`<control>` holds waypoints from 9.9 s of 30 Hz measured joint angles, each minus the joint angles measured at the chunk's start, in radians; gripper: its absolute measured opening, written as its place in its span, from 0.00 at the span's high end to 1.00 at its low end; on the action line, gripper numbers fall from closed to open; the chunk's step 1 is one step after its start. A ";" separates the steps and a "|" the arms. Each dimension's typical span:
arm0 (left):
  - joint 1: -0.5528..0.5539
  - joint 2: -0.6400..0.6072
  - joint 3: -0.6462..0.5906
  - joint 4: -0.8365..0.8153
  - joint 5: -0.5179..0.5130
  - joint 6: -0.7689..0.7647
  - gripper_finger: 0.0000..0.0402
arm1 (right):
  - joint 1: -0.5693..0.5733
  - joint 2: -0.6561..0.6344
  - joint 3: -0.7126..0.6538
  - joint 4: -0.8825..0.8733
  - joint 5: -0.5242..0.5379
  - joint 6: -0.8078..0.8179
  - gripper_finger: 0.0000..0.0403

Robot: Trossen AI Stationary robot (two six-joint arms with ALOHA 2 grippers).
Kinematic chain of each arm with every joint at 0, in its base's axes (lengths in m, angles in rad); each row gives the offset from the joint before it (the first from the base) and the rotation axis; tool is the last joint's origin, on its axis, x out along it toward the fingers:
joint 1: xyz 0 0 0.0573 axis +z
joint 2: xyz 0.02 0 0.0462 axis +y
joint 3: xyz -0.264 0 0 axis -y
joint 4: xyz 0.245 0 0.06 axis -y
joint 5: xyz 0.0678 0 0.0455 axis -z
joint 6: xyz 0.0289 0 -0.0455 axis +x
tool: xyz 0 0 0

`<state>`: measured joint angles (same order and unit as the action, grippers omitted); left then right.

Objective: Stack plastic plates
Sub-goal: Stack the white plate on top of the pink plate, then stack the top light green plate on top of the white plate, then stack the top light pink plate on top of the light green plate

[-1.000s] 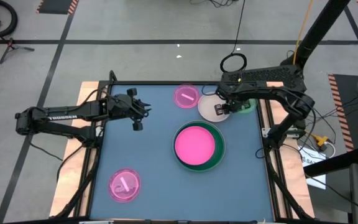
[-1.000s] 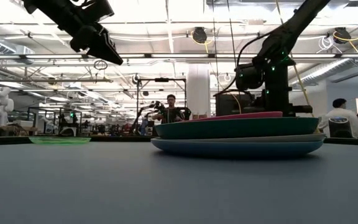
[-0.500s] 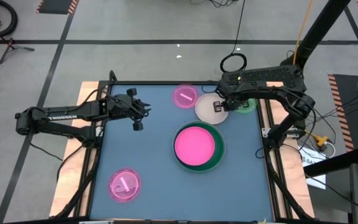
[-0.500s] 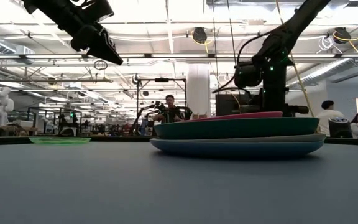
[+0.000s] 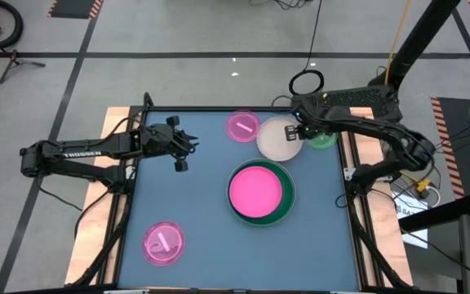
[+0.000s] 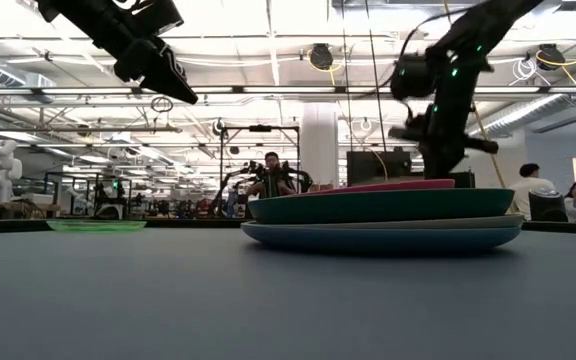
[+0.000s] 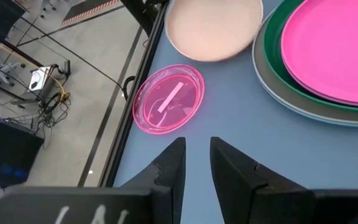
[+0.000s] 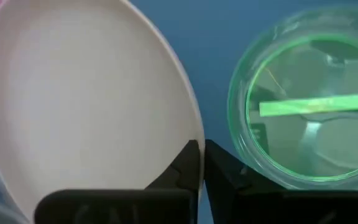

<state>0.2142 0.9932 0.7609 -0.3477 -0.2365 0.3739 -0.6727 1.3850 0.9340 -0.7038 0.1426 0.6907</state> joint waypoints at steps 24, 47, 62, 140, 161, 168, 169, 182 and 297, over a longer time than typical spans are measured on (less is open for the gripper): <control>0.000 0.000 0.000 0.035 0.004 -0.001 0.80 | 0.471 -0.180 0.002 0.140 -0.043 0.030 0.99; 0.000 0.000 0.000 0.046 0.004 -0.011 0.80 | 0.597 -0.012 0.002 0.052 -0.115 0.162 0.90; 0.000 0.001 0.000 0.036 0.004 -0.038 0.80 | 0.604 -0.012 0.002 0.103 -0.010 0.154 0.89; 0.000 0.002 0.000 0.008 0.003 -0.163 0.80 | 0.130 0.327 0.000 0.095 0.377 -0.117 0.99; 0.000 0.002 0.000 0.021 0.002 -0.174 0.80 | 0.542 -0.067 0.002 0.304 0.285 -0.339 1.00; 0.000 0.002 0.000 0.030 0.002 -0.175 0.80 | 0.704 -0.087 0.002 0.471 -0.034 -0.577 1.00; 0.000 0.002 0.000 0.032 0.002 -0.175 0.80 | 0.715 -0.087 0.002 0.473 -0.068 -0.580 1.00; 0.000 0.002 0.000 0.046 0.002 -0.178 0.80 | 0.824 -0.081 0.002 0.465 -0.148 -0.529 1.00; 0.223 0.971 0.543 0.058 0.238 0.099 0.82 | 0.718 -0.570 -0.269 0.489 -0.016 -0.874 0.78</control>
<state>0.4374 1.9640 1.3037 -0.2893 0.0019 0.4731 0.0456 0.8154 0.6647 -0.2146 0.1265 -0.1835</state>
